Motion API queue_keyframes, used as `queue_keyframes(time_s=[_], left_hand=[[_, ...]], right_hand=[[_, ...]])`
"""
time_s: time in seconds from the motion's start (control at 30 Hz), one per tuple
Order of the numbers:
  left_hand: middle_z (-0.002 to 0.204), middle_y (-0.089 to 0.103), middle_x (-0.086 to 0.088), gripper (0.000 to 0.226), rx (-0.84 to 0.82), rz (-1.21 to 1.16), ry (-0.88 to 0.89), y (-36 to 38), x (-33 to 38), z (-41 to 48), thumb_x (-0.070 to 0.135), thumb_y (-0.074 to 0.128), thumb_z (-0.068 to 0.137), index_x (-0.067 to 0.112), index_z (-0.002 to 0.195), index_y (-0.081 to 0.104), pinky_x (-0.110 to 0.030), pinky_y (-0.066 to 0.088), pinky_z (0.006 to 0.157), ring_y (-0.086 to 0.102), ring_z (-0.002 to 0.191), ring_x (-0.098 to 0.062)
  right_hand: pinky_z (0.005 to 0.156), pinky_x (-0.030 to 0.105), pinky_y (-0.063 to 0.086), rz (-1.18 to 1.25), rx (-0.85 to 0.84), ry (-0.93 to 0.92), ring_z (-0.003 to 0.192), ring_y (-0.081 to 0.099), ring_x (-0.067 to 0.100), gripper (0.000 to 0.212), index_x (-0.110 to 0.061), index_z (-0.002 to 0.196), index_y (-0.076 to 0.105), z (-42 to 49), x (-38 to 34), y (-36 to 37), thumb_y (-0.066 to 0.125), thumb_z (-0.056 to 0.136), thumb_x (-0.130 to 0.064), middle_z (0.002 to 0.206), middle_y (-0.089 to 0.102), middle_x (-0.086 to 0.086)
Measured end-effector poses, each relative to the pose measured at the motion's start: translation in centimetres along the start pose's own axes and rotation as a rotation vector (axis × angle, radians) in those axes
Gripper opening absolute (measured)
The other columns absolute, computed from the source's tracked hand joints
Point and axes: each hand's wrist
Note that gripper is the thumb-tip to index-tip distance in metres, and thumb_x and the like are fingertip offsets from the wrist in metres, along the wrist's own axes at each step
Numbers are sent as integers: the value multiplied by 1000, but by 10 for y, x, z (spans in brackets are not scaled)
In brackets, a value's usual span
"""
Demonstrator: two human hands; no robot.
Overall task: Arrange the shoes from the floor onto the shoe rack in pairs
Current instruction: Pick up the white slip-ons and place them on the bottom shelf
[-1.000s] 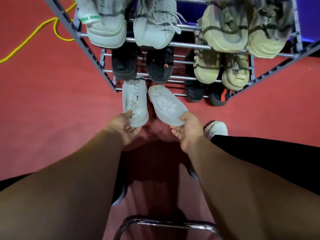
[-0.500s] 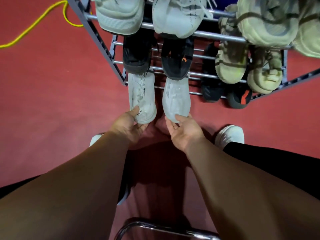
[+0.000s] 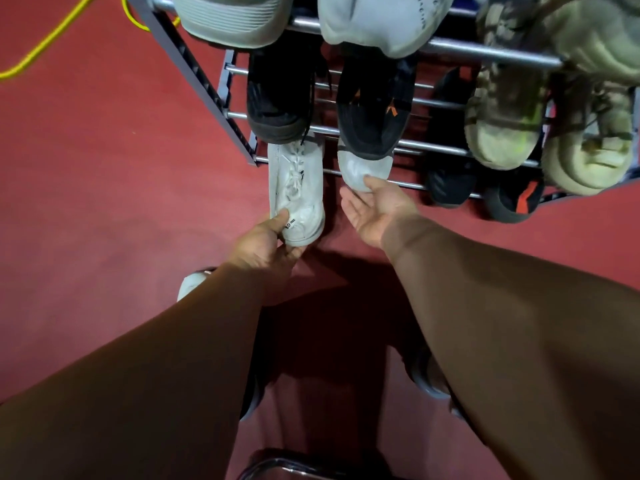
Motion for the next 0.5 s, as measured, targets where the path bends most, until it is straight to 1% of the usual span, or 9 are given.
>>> queue_keyframes(time_s=[0.07, 0.13, 0.2, 0.27, 0.33, 0.4, 0.5], left_hand=[[89, 75, -3, 20, -2, 16, 10, 0, -3, 2, 21, 62, 98, 10, 115, 65, -30, 62, 62, 70, 85, -19], [98, 73, -3, 22, -1, 4, 19, 0, -3, 3, 20, 60, 100, 10, 119, 64, -28, 61, 57, 69, 92, -21], [103, 72, -3, 25, -2, 9, 30, 0, -3, 5, 19, 59, 100, 11, 123, 63, -27, 61, 59, 68, 96, -21], [98, 74, -1, 25, -9, 32, 35, 1, -1, 7, 21, 59, 100, 13, 123, 64, -26, 60, 60, 69, 89, -18], [87, 77, 2, 26, -6, 56, 33, 3, 4, 11, 23, 62, 99, 14, 123, 65, -29, 61, 71, 71, 84, -16], [84, 78, 0, 26, 3, 52, 33, 6, 11, 15, 22, 65, 97, 13, 121, 66, -32, 60, 82, 73, 85, -18], [85, 79, -3, 24, 8, 16, 29, 11, 19, 18, 20, 65, 96, 12, 119, 67, -34, 62, 78, 75, 84, -19]], right_hand=[[84, 37, 60, -97, 60, 53, 111, 70, 27, 24, -7, 127, 60, 7, 6, -4, 53, 105, -11, 132, 64, 13], [90, 38, 59, -116, 73, 63, 115, 68, 28, 32, -6, 137, 56, 9, 12, -7, 50, 106, -11, 137, 62, 13], [91, 38, 60, -131, 73, 66, 115, 69, 28, 35, -7, 141, 54, 9, 13, -8, 48, 107, -11, 139, 62, 11], [90, 38, 60, -152, 70, 60, 112, 70, 27, 36, -7, 142, 54, 8, 10, -7, 47, 107, -12, 139, 63, 10], [92, 39, 59, -150, 63, 50, 112, 70, 27, 37, -7, 142, 54, 8, 8, -6, 45, 106, -10, 138, 63, 9], [93, 40, 59, -132, 48, 37, 110, 71, 27, 37, -7, 141, 53, 7, 8, -5, 43, 106, -8, 138, 63, 8], [87, 37, 59, -119, 44, 19, 107, 72, 26, 36, -8, 139, 55, 6, 8, -4, 42, 105, -7, 136, 64, 7]])
Point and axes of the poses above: each hand's wrist, its own z-axis towards the middle knuckle, its own y-axis out of the palm, x = y × z
